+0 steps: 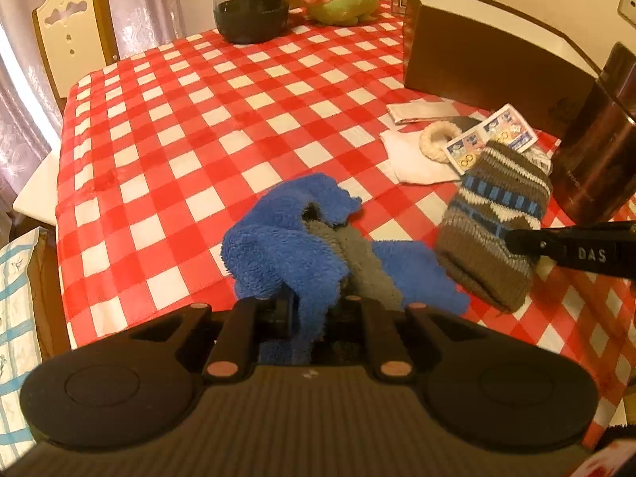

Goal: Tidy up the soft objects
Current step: 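Grasp the striped knit sock with the right tool while the left tool lifts the cloth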

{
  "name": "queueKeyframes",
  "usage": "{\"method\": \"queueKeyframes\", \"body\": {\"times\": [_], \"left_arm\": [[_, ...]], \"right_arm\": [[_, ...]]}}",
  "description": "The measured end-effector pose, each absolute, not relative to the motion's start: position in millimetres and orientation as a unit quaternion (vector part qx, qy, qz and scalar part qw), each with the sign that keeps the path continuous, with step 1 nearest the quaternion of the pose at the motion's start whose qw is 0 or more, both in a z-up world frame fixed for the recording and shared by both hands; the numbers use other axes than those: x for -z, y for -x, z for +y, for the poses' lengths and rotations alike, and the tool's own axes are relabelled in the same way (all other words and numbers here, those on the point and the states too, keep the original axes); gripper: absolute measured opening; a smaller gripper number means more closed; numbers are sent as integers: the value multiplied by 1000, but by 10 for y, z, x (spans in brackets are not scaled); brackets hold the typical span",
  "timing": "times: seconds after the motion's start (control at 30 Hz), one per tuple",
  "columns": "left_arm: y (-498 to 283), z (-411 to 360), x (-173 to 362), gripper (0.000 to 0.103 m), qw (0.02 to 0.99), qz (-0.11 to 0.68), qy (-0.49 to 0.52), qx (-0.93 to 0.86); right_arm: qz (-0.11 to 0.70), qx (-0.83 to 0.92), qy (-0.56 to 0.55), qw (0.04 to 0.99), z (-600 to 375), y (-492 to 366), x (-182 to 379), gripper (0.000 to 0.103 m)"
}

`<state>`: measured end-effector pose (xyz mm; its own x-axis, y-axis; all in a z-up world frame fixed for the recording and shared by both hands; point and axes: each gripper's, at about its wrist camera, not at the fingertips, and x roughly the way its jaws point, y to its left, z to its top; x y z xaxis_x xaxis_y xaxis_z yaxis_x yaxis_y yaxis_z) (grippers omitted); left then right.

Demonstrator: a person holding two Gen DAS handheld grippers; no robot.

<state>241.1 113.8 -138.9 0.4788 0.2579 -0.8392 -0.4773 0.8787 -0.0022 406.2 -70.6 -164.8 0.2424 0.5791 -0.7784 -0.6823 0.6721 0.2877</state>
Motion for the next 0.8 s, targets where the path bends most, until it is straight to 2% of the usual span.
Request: {"method": "queueKeyframes", "body": {"times": [0.37,0.8], "left_arm": [[-2323,1002,804,10,879,428,89,-191],[-2428,829,74,10,920,355,44,-161]], "right_arm": [[393,-493,149,762,-909,-3635,1060,10],[352,-518,165,761,-960,-3617,645,10]]}}
